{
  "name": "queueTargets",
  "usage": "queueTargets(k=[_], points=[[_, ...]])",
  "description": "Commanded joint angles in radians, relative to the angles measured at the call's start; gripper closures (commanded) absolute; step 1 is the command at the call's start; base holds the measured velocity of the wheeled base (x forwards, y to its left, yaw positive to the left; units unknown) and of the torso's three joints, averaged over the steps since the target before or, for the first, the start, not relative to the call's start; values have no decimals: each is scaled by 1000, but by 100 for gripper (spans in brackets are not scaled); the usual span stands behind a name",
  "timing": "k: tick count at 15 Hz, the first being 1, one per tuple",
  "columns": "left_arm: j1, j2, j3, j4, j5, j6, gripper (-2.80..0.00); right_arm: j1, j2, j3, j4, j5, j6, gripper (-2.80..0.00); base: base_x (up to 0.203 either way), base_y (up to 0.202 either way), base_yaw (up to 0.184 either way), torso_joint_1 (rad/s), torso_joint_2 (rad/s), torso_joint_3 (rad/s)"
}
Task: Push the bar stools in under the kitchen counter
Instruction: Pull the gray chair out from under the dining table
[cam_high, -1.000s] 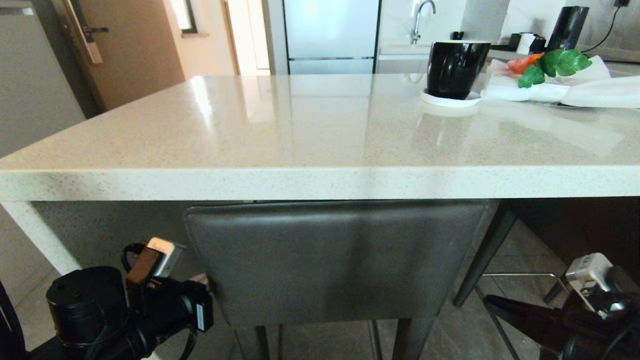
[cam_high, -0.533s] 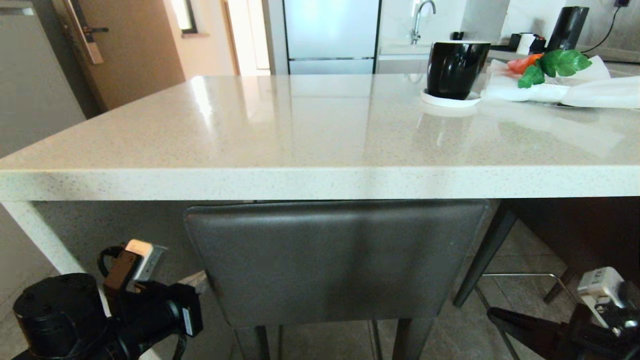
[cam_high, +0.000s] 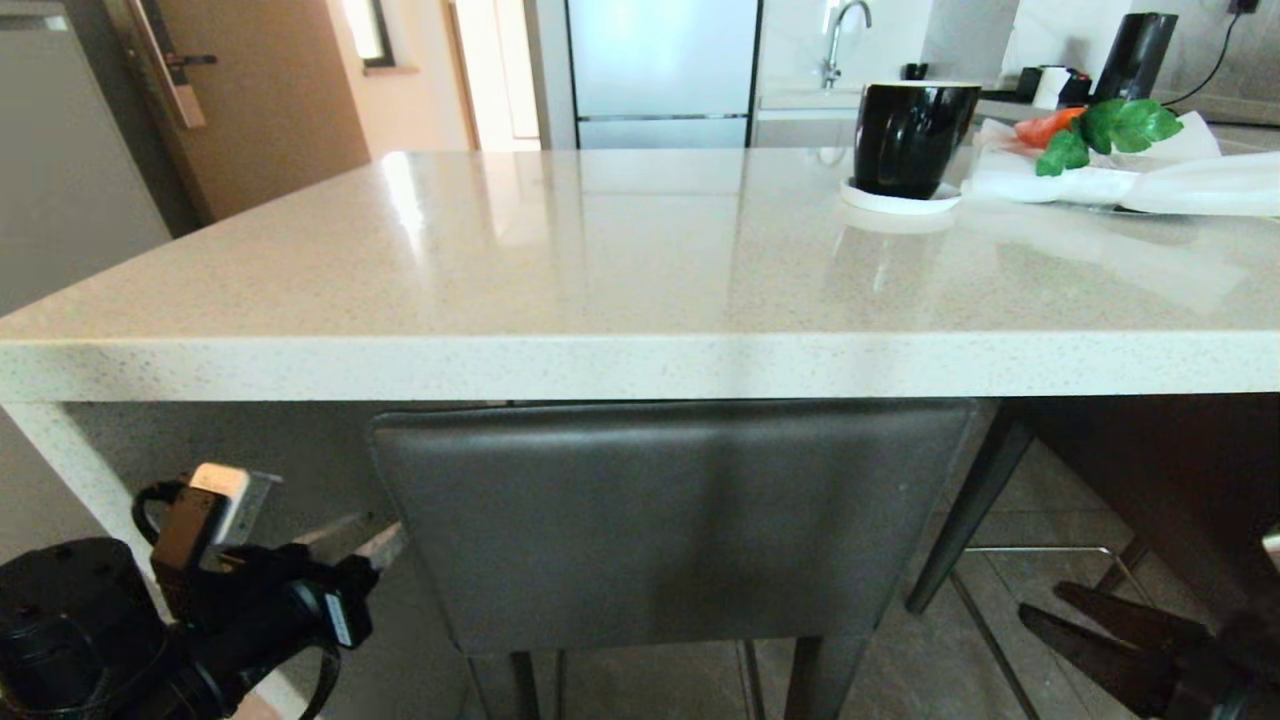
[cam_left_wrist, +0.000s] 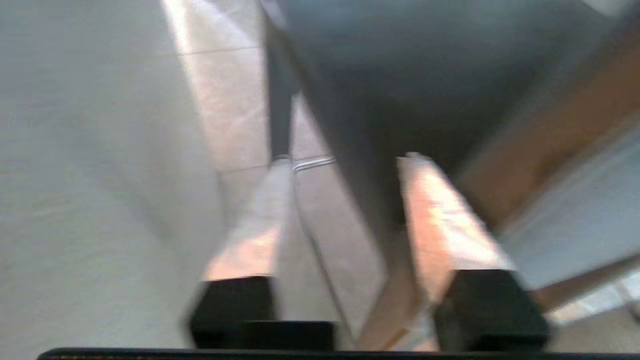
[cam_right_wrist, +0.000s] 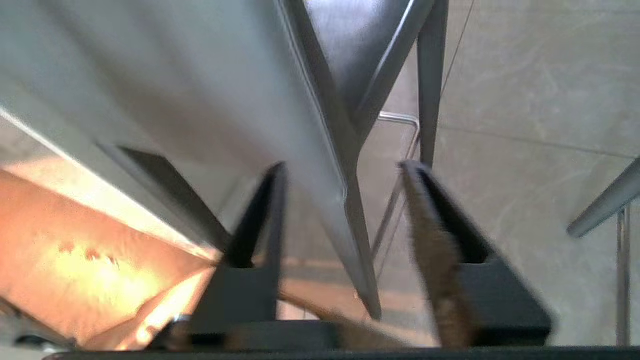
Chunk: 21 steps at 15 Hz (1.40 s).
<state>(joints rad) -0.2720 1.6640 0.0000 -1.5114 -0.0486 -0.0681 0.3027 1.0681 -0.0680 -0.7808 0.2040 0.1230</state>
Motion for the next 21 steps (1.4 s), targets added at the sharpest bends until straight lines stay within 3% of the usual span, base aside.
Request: queueTargets(k=[1,5,8,9,14,18,21], points=[[94,-45,3,60,-56,5,-280,-18,24,-18,-4,29,0,-280,0,0,0,0,0,0],[379,-81,3,130,-280,94,-280,-110,94,-19,-12,50,-29,-280,0,0,0,0,0,0],[415,-176,3,165,-562,105,-280,-127,98,-19,-14,146,-36,-280,0,0,0,0,0,0],[406,-192,2,189,-628,105,-280,-127,102,-19,-14,190,-56,-280,0,0,0,0,0,0],[279,-170,-4,206,-698,107,-280,-123,167,-88,-23,378,-121,-280,0,0,0,0,0,0],[257,-108,-41,196,-727,111,-280,-124,280,-71,-176,417,-138,-280,0,0,0,0,0,0],[253,-42,-44,125,-763,111,-280,-125,415,-39,-344,432,-139,-280,0,0,0,0,0,0]])
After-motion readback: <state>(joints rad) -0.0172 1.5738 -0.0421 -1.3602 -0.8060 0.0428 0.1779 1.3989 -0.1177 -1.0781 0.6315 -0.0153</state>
